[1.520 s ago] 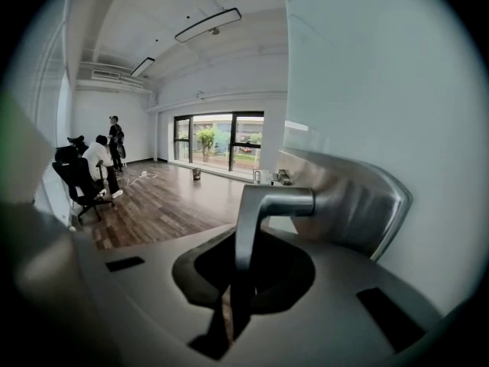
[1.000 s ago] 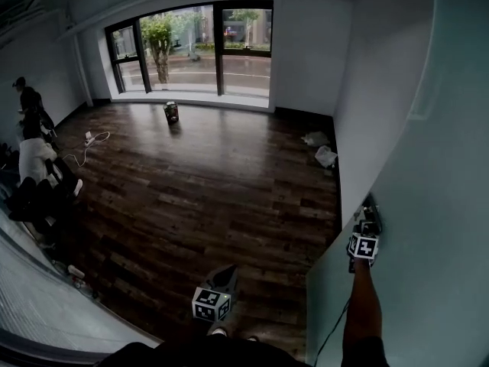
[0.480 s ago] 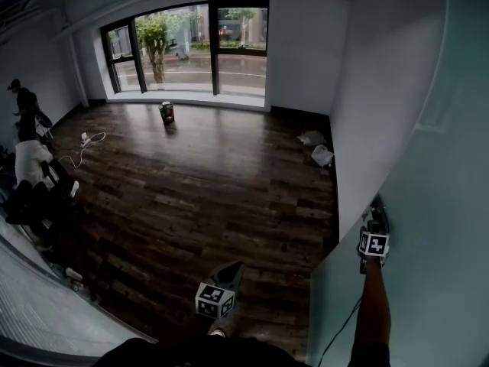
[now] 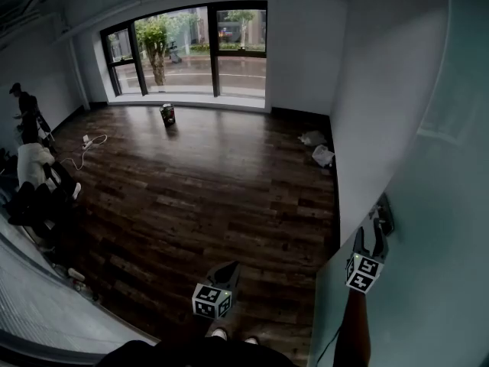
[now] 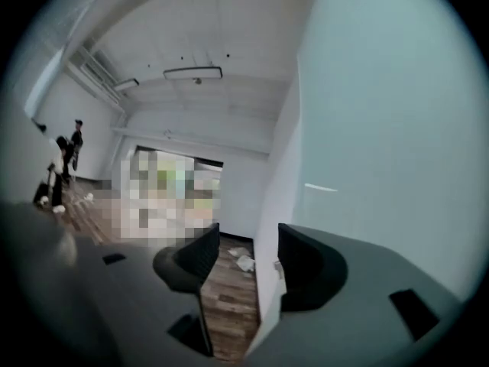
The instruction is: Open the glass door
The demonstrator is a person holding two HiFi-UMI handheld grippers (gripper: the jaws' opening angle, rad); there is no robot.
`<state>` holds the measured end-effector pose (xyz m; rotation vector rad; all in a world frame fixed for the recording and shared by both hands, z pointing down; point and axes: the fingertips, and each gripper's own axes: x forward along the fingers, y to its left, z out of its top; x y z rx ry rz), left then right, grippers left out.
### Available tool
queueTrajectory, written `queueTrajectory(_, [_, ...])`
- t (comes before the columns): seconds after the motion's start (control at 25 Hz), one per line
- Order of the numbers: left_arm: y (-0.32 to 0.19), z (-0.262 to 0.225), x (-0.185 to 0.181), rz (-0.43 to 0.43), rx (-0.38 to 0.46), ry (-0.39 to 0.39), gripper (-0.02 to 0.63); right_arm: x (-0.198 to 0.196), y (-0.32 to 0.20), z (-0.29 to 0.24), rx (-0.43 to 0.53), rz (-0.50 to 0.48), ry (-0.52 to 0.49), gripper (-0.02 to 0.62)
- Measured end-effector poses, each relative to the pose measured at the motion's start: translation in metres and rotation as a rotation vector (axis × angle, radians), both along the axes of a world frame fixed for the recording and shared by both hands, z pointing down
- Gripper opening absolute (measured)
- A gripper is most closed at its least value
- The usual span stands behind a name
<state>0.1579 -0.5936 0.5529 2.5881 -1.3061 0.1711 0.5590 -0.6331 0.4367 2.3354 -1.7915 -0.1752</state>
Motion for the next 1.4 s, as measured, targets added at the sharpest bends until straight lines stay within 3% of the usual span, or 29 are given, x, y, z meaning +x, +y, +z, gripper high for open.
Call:
queueTrajectory(0.08, [0.001, -0.004, -0.005, -0.011, 0.007, 0.005, 0.006, -0.047, 0.013, 0.008, 0.015, -0.084, -0.061, 0.232])
queueTrajectory(0.24, [0.005, -0.016, -0.016, -0.015, 0.029, 0.013, 0.006, -0.129, 0.028, 0.036, -0.047, -0.225, -0.120, 0.230])
queueTrajectory(0.44, [0.013, -0.028, -0.029, -0.017, 0.065, 0.019, 0.006, -0.194, 0.056, 0.062, -0.095, -0.316, -0.119, 0.175])
queueTrajectory(0.56, [0.024, -0.027, -0.041, -0.013, 0.077, 0.029, 0.006, -0.222, 0.079, 0.067, -0.108, -0.330, -0.110, 0.057])
queueTrajectory(0.64, [0.036, -0.026, -0.052, -0.008, 0.075, 0.038, 0.006, -0.244, 0.099, 0.072, -0.131, -0.330, -0.097, 0.020])
queueTrajectory(1.0, [0.139, -0.029, -0.116, 0.029, 0.075, 0.040, 0.006, -0.339, 0.208, 0.076, -0.117, -0.354, -0.108, 0.018])
queueTrajectory(1.4, [0.250, -0.022, -0.162, 0.029, 0.045, 0.055, 0.006, -0.390, 0.317, 0.079, -0.140, -0.317, -0.133, 0.018])
